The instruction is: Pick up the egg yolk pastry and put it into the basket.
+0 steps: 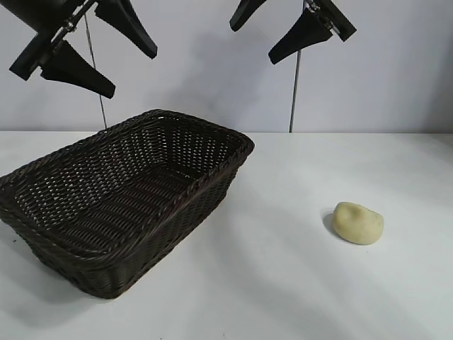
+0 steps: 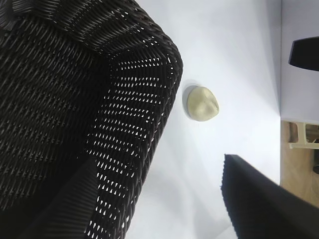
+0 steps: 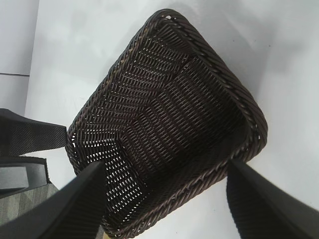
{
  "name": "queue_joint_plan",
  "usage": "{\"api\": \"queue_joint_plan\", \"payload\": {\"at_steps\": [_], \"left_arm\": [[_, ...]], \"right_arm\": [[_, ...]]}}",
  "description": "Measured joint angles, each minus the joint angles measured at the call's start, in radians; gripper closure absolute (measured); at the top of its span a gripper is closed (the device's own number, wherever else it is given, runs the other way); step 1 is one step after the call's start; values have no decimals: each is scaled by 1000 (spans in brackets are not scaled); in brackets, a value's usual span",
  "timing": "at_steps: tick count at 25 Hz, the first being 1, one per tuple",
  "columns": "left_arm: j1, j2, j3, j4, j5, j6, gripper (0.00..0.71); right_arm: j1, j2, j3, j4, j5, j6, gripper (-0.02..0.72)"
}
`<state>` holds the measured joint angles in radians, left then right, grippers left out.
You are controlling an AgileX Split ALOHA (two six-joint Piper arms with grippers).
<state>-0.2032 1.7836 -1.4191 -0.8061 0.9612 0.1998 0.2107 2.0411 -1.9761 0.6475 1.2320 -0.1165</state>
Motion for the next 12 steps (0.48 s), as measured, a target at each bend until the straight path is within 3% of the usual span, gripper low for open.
{"api": "queue_joint_plan", "payload": {"at_steps": [6,12], "left_arm": [[0,-37,0,36,43,-94,199],[0,-160,2,209,62,-274,199]], "right_arm": [[0,0,0,0,0,0,209],[0,0,0,0,0,0,209]]}}
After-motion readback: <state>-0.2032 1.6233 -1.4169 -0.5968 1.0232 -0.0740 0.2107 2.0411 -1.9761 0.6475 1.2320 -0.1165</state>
